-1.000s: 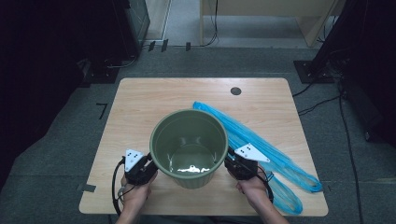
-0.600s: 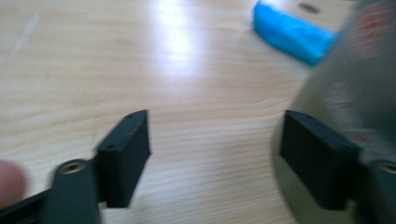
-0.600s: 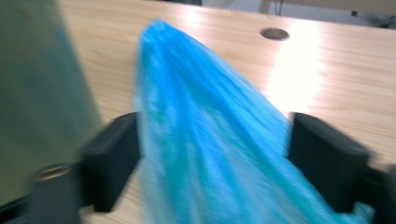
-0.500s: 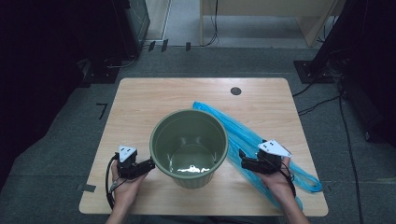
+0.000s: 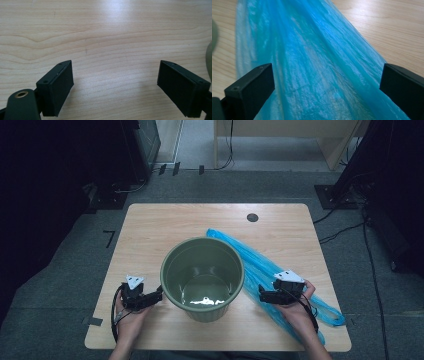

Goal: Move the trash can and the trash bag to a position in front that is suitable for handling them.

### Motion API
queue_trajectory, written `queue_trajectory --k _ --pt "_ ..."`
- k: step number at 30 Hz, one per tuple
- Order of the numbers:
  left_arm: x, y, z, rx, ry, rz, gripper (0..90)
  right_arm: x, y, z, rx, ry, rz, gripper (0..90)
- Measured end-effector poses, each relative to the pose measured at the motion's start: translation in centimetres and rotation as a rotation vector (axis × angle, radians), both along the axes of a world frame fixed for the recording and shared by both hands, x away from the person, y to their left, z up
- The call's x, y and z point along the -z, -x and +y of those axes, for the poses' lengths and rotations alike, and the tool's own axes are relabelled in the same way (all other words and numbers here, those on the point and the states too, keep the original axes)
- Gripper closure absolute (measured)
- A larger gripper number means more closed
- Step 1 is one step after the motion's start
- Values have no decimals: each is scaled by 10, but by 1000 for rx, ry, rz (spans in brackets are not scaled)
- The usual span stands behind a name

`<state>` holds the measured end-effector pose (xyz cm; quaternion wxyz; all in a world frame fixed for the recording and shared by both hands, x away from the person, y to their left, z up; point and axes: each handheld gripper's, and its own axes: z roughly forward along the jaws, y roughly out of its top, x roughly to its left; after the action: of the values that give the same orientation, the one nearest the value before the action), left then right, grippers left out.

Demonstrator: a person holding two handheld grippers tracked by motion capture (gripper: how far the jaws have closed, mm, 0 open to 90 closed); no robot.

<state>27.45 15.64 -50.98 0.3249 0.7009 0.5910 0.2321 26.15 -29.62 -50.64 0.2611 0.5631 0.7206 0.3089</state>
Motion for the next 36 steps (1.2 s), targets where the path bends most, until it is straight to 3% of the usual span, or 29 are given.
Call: queue_trajectory --k 2,7,11,12,15,21,22,23,24,25,27,29,31,32,33,36 --pt "1 -1 -1 3 -11 9 129 1 -1 0 4 1 2 0" --pt "5 -2 -2 7 -31 19 129 15 -4 -1 1 2 68 0" --pt "5 -2 -3 11 -37 17 129 15 -4 0 4 -6 75 0" --pt "5 -2 -3 16 -47 16 130 16 -5 -1 1 -30 92 0" --pt "7 -1 -5 20 -63 9 130 16 -4 -1 -3 -30 84 12" --pt "7 -1 -6 19 -66 -1 130 14 2 -2 20 -51 4 432" --pt "8 -1 -6 17 -63 -6 130 14 2 -2 20 -51 4 432" --pt "8 -1 -6 18 -64 -7 130 14 2 -1 19 -50 -3 519" --pt "8 -1 -6 18 -62 -9 130 14 3 0 18 -41 -18 713" --pt "8 -1 -6 18 -62 -9 130 14 3 0 18 -41 -18 713" --pt "8 -1 -6 19 -61 -12 130 14 4 4 23 -6 -33 900" --pt "8 -1 -6 20 -61 -13 130 13 4 3 31 -10 -52 900" --pt "8 -1 -6 21 -61 -13 131 9 4 0 42 -42 -103 900" --pt "8 -1 -6 21 -61 -13 131 9 4 0 42 -42 -103 900" --pt "8 -2 -6 22 -61 -12 131 -3 7 -3 50 -89 -187 900" --pt "8 -2 -7 17 -60 -11 131 -20 11 -5 63 -120 -285 900"
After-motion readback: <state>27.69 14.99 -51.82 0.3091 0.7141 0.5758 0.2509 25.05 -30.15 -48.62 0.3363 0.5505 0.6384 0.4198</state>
